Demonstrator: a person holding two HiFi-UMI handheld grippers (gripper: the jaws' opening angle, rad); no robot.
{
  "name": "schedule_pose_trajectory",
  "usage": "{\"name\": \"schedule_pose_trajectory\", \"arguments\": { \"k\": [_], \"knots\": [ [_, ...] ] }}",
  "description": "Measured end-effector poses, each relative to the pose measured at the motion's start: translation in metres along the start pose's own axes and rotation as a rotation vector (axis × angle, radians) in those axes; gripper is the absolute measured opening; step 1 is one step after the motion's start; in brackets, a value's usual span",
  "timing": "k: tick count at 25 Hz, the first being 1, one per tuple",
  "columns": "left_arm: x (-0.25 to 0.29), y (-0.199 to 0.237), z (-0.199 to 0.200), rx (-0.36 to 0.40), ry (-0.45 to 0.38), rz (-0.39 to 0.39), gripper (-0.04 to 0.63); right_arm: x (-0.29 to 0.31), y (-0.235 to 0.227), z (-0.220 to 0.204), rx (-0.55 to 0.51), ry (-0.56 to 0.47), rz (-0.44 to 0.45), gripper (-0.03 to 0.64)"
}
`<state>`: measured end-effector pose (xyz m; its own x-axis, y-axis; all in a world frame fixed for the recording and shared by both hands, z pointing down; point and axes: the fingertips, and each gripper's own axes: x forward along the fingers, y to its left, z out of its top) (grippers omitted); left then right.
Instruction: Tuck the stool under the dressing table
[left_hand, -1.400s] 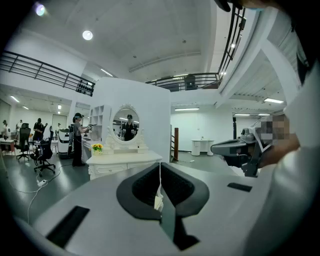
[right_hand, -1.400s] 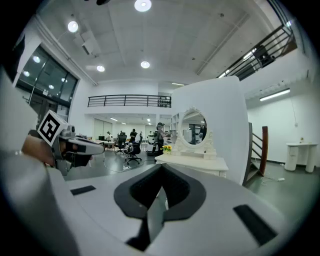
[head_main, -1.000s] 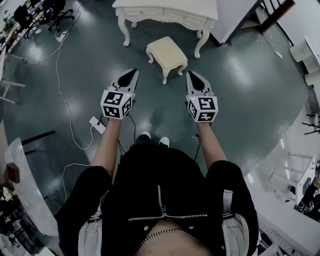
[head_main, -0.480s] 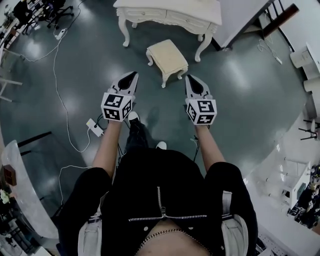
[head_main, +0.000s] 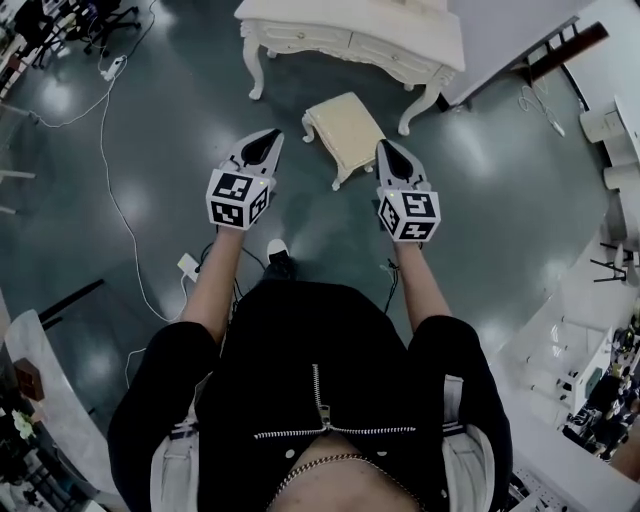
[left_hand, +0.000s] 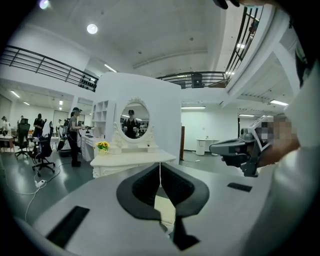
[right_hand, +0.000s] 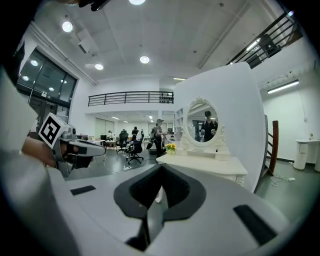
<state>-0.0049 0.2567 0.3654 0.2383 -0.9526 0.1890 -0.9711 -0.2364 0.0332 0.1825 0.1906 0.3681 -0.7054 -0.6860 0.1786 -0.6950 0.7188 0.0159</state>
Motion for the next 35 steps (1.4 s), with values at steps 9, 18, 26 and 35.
{"name": "schedule_pose_trajectory", "arguments": {
  "k": [9, 18, 26, 35],
  "knots": [
    [0.042, 0.089, 0.017, 0.017, 0.001, -0.066, 0.023, 0.096, 0.016, 0.028, 0.005, -0.008, -0.045, 0.006],
    [0.101, 0.127, 0.014, 0.005, 0.028, -0.123, 0.023, 0.147, -0.009, 0.019, 0.027, 0.034, -0.087, 0.006],
    [0.191, 0.169, 0.028, 0.032, 0.059, -0.16, 0.023, 0.224, -0.063, 0.017, 0.073, 0.05, -0.121, 0.008],
    [0.292, 0.21, 0.061, 0.058, 0.065, -0.193, 0.023, 0.307, -0.129, 0.037, 0.107, 0.03, -0.146, 0.007]
  ]
}}
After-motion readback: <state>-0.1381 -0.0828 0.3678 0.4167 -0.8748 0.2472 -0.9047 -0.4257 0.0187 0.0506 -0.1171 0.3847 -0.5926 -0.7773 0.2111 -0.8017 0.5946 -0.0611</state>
